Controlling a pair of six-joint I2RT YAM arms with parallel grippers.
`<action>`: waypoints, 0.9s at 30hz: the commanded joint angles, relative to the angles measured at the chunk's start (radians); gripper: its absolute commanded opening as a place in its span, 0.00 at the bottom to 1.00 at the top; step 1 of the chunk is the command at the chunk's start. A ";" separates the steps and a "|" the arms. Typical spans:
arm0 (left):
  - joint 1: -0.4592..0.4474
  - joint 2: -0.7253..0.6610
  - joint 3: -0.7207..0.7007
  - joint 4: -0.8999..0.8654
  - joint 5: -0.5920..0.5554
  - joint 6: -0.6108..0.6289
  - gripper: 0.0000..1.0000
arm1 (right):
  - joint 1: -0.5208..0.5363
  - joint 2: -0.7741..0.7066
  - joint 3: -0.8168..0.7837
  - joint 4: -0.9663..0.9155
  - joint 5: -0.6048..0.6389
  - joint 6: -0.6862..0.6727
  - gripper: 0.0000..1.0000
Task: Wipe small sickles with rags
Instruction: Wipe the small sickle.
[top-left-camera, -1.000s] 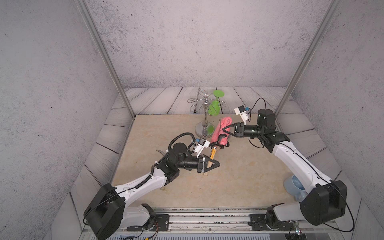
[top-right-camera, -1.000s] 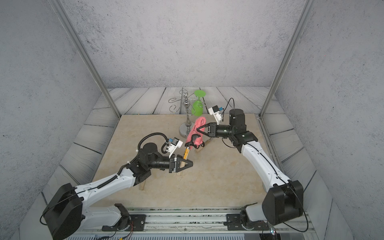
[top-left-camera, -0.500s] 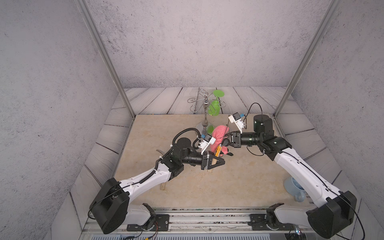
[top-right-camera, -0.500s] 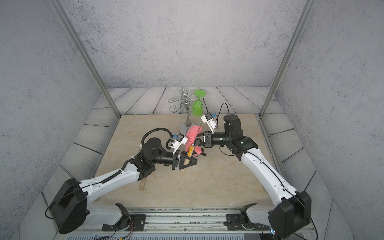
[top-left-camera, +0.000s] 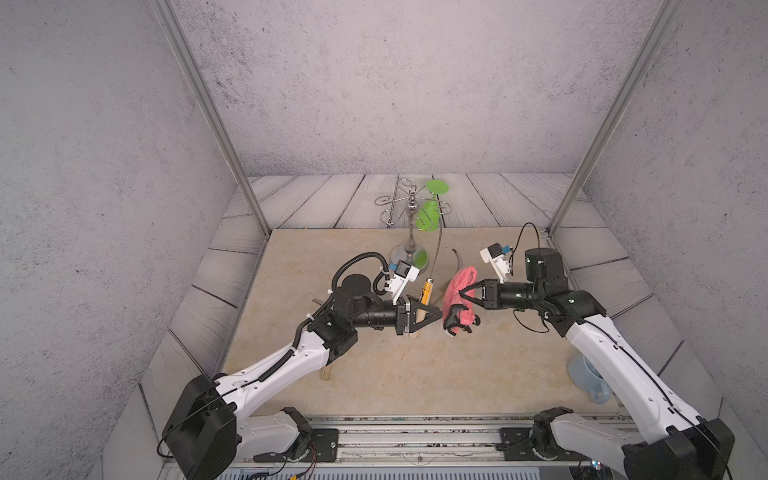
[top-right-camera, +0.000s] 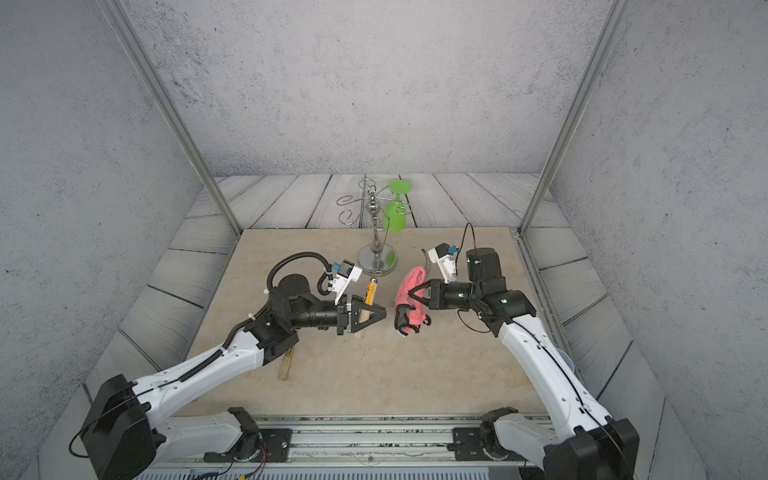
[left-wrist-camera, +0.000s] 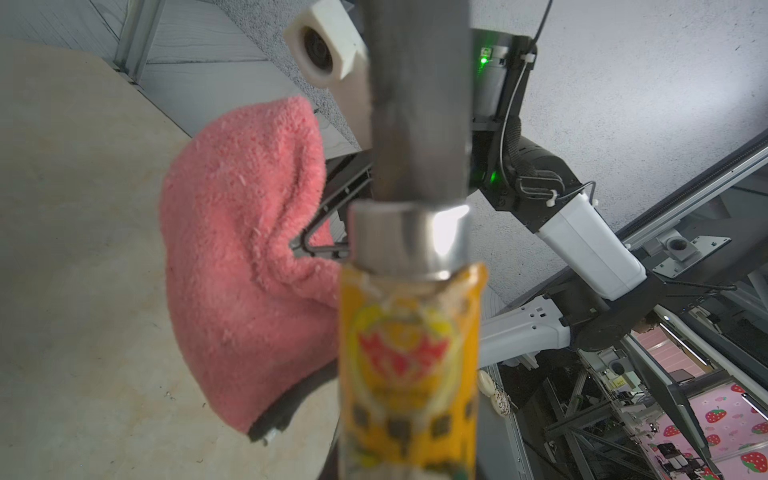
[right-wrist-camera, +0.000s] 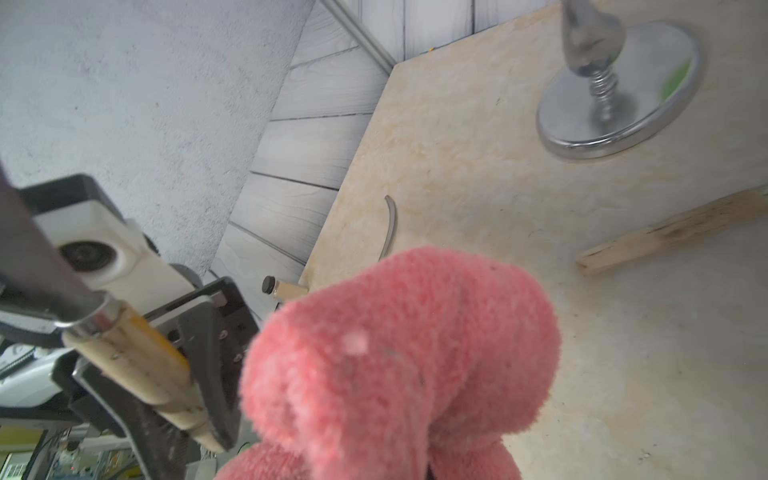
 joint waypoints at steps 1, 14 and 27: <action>-0.003 -0.032 -0.056 0.001 0.018 -0.008 0.00 | -0.023 0.038 0.091 -0.001 0.011 -0.026 0.08; -0.037 -0.078 -0.154 0.035 0.028 -0.019 0.00 | -0.025 0.266 0.339 0.011 -0.093 -0.075 0.09; -0.082 -0.009 -0.144 0.159 0.084 -0.050 0.00 | -0.022 0.268 0.341 0.078 -0.189 -0.057 0.09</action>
